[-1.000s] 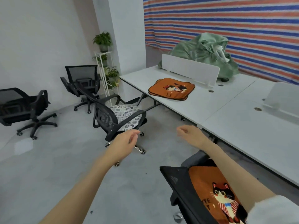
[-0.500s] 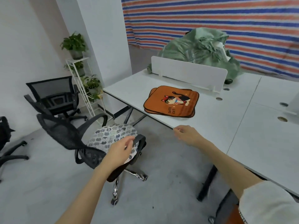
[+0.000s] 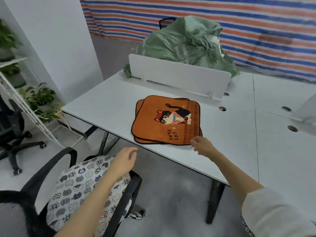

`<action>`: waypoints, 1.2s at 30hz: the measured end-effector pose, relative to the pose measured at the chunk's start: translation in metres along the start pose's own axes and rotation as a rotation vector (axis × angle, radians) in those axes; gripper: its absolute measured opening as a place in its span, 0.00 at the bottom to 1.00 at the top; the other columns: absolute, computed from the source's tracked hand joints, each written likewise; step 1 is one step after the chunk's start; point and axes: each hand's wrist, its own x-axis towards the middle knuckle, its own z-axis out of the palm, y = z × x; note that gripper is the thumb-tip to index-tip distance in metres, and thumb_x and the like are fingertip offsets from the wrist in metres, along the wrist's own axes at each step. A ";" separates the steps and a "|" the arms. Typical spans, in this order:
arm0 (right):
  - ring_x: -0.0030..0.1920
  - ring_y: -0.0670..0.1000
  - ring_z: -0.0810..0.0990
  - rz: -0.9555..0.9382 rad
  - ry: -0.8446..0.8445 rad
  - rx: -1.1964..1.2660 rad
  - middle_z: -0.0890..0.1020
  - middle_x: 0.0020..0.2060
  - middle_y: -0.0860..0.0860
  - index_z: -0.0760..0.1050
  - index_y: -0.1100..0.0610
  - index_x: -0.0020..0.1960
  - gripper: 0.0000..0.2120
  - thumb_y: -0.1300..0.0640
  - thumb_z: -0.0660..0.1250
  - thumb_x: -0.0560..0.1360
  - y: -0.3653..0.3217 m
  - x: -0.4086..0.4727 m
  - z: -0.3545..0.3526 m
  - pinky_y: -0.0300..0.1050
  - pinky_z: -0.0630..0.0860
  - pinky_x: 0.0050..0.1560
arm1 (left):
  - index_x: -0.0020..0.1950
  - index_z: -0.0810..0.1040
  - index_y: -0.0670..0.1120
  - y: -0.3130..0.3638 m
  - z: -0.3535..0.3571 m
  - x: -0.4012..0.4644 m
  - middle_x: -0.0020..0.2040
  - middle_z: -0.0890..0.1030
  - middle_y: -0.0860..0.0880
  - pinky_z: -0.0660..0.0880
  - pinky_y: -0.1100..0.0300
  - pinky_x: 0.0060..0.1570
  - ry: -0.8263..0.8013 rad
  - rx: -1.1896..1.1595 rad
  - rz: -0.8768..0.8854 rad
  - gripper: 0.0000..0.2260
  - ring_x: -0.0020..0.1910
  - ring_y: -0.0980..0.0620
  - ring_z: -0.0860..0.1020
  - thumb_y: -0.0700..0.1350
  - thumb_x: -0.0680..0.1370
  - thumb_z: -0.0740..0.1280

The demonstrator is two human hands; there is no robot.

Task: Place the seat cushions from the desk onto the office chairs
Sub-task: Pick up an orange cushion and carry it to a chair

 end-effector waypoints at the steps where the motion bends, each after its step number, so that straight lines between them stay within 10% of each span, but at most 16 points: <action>1: 0.56 0.59 0.77 0.021 0.001 -0.005 0.78 0.56 0.60 0.74 0.65 0.59 0.18 0.53 0.53 0.81 -0.001 0.013 0.000 0.54 0.74 0.61 | 0.67 0.71 0.44 -0.003 -0.003 0.019 0.65 0.72 0.44 0.64 0.62 0.60 -0.009 -0.002 -0.007 0.15 0.63 0.49 0.71 0.42 0.82 0.55; 12: 0.56 0.57 0.78 0.199 0.019 0.035 0.78 0.58 0.55 0.72 0.58 0.62 0.17 0.51 0.54 0.81 0.027 0.200 -0.014 0.49 0.73 0.59 | 0.71 0.65 0.43 -0.018 0.026 0.222 0.71 0.66 0.44 0.60 0.58 0.69 -0.104 0.026 -0.119 0.18 0.70 0.49 0.65 0.43 0.81 0.56; 20: 0.53 0.58 0.79 0.404 0.102 0.206 0.80 0.54 0.57 0.73 0.59 0.63 0.19 0.51 0.58 0.77 0.047 0.314 -0.020 0.53 0.77 0.57 | 0.77 0.41 0.50 -0.049 0.045 0.323 0.77 0.48 0.40 0.52 0.43 0.73 -0.154 0.044 -0.523 0.31 0.75 0.40 0.51 0.48 0.80 0.56; 28: 0.56 0.60 0.76 0.574 0.190 0.124 0.75 0.60 0.62 0.68 0.64 0.67 0.21 0.55 0.59 0.78 0.055 0.344 -0.028 0.52 0.74 0.56 | 0.68 0.68 0.40 -0.039 0.044 0.354 0.61 0.74 0.39 0.69 0.57 0.50 0.048 0.013 -0.470 0.17 0.55 0.43 0.73 0.41 0.80 0.57; 36: 0.48 0.56 0.79 0.263 0.291 0.220 0.81 0.50 0.57 0.76 0.62 0.55 0.12 0.57 0.57 0.80 0.008 0.300 -0.041 0.51 0.76 0.54 | 0.65 0.69 0.42 -0.020 0.027 0.328 0.58 0.75 0.44 0.72 0.55 0.50 0.079 -0.254 -0.375 0.15 0.50 0.47 0.75 0.38 0.79 0.56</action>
